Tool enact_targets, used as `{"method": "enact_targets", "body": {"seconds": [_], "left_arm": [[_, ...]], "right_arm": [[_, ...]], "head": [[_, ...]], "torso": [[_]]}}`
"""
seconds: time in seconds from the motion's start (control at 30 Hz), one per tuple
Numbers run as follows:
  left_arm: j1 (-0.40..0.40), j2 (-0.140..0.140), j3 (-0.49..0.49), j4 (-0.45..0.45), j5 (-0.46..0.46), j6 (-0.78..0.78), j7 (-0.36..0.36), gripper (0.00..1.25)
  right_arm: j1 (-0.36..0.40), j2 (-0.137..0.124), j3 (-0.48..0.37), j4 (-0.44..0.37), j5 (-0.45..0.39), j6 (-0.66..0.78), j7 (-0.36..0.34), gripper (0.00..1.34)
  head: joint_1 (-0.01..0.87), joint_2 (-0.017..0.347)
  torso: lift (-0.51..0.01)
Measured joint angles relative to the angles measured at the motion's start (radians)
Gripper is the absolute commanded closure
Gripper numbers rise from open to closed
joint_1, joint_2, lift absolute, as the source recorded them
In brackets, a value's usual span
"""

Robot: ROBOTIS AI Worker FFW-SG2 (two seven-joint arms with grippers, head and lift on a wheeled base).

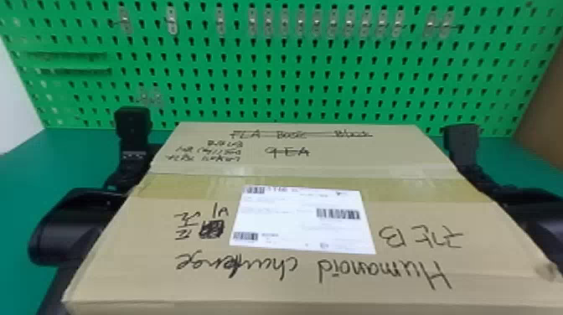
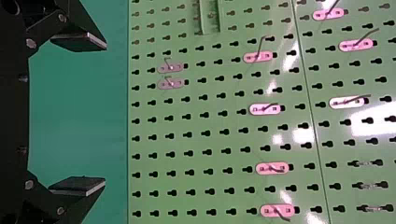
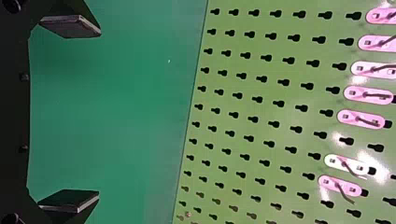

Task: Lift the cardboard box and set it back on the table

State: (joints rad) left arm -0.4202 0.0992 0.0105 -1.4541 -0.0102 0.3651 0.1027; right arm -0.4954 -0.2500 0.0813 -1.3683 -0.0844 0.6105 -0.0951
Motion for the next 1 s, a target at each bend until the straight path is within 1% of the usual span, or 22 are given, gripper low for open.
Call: {"method": "enact_targets", "body": {"seconds": [1.0], "left_arm": [[0.000,0.000,-0.001,0.001,0.001,0.000,0.000,0.24]], "right_arm": [[-0.001,0.003,-0.002,0.000,0.000,-0.002,0.000,0.08]], "head": [[0.566,0.054]], "torso": [[-0.183]]}}
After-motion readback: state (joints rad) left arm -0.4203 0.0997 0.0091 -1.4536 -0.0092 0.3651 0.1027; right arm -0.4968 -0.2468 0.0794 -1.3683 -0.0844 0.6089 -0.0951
